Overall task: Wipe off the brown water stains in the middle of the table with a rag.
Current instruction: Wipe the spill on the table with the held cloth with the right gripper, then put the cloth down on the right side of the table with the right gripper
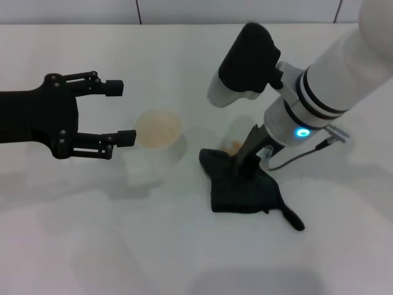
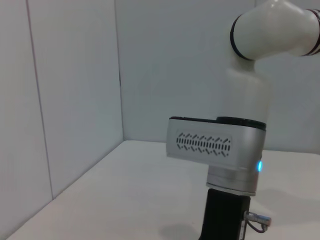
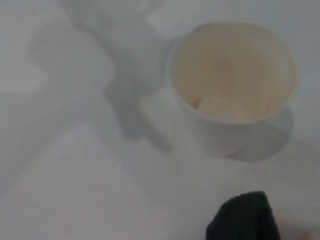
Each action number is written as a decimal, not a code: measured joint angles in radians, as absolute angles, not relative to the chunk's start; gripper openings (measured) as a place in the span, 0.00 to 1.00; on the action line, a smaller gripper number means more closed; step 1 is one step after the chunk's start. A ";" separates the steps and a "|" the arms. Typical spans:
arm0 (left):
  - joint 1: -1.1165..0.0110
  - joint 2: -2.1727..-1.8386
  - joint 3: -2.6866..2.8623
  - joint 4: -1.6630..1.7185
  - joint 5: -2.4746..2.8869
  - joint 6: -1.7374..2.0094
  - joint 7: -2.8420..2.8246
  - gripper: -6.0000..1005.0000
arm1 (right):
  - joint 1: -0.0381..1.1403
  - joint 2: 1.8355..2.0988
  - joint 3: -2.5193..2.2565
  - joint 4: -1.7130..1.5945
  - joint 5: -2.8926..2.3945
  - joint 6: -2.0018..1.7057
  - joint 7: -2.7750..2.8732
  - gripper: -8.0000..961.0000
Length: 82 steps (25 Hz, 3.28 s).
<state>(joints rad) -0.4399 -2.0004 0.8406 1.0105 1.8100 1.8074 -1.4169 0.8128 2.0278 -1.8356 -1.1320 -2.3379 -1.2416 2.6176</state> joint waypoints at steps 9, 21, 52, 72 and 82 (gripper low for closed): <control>-0.439 -2.007 0.841 1.007 1.812 1.805 -1.406 0.87 | 0.886 2.026 -1.796 -1.047 -2.390 -1.170 2.619 0.17; -0.419 -2.017 0.841 0.992 1.813 1.802 -1.382 0.87 | 0.959 2.025 -1.740 -0.918 -2.435 -1.063 2.613 0.17; -0.428 -2.019 0.841 0.980 1.815 1.790 -1.353 0.87 | 0.884 2.028 -1.946 -1.126 -2.312 -1.256 2.625 0.19; -0.423 -2.028 0.841 0.978 1.815 1.782 -1.353 0.87 | 1.034 2.028 -1.953 -0.962 -2.341 -1.116 2.635 0.20; -0.420 -2.037 0.841 0.977 1.813 1.778 -1.351 0.87 | 1.091 2.028 -1.937 -0.819 -2.352 -1.034 2.637 0.21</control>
